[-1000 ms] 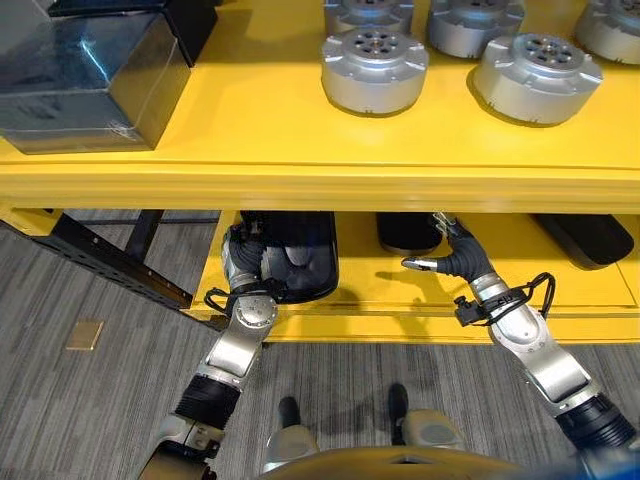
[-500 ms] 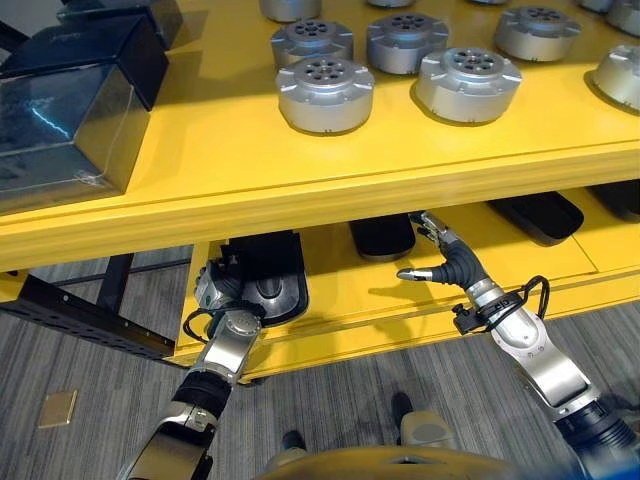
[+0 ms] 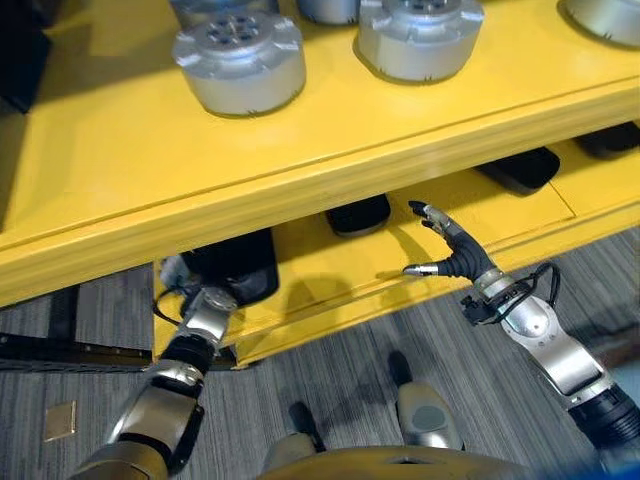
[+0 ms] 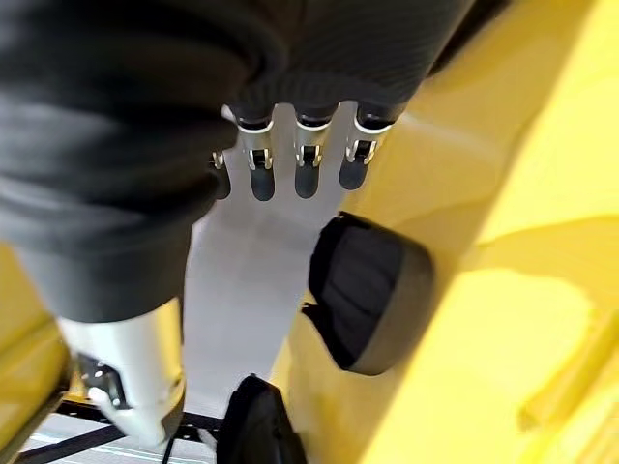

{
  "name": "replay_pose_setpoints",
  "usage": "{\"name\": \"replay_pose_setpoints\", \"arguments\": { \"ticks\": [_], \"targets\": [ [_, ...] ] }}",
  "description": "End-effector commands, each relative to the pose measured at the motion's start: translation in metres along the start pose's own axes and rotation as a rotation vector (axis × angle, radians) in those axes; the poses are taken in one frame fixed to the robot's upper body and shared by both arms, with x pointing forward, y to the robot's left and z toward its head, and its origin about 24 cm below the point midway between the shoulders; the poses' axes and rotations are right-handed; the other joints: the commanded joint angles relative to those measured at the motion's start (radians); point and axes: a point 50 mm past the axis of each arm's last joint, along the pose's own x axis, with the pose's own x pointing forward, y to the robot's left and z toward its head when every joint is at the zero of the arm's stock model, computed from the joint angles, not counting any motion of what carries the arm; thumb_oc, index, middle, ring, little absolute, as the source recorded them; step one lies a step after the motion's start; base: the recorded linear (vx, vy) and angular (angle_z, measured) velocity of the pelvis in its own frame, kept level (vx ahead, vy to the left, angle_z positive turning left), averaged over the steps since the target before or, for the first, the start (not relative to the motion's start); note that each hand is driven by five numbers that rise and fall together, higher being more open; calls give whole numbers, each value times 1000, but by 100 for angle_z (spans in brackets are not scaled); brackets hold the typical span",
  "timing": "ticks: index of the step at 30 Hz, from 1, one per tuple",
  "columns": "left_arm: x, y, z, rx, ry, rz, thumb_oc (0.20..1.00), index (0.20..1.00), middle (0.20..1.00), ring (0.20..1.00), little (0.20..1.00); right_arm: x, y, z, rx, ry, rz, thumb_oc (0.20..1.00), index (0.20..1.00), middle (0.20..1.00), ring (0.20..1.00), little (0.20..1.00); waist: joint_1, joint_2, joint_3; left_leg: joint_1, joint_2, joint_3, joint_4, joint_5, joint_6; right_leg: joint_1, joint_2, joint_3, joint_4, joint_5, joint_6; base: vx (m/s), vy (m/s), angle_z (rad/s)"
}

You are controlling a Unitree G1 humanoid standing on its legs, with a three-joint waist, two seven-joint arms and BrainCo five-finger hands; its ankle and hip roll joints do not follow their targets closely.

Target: Move parts from the plastic box to the shelf.

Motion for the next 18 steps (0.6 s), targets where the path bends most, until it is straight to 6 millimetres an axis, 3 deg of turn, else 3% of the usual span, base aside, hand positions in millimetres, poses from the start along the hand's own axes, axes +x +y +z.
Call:
{"name": "replay_pose_setpoints", "arguments": {
  "ticks": [1, 13, 18],
  "targets": [
    [25, 29, 19, -31, -58, 135, 200, 200, 200, 200, 200, 7, -11, 29, -20, -144, -28, 1000, 1000, 1000, 1000, 1000, 7, -25, -32, -91, 10, -74, 189, -94, 16, -5, 2, -23, 150, -129, 27, -62, 49, 1],
    [61, 76, 42, -64, -24, 282, 200, 200, 200, 200, 200, 11, -24, 40, -61, -183, -80, 1000, 1000, 1000, 1000, 1000, -13, -58, 57, -185, -1, -45, 319, -153, 32, -76, -20, -7, 181, -121, 33, -70, 39, -3],
    [64, 81, 47, -61, -22, 302, 200, 200, 200, 200, 200, 10, -25, 41, -60, -190, -89, 1000, 1000, 1000, 1000, 1000, -15, -66, 72, -201, -1, -39, 341, -162, 35, -90, -22, -6, 188, -120, 33, -18, 1, -1]
  ]
}}
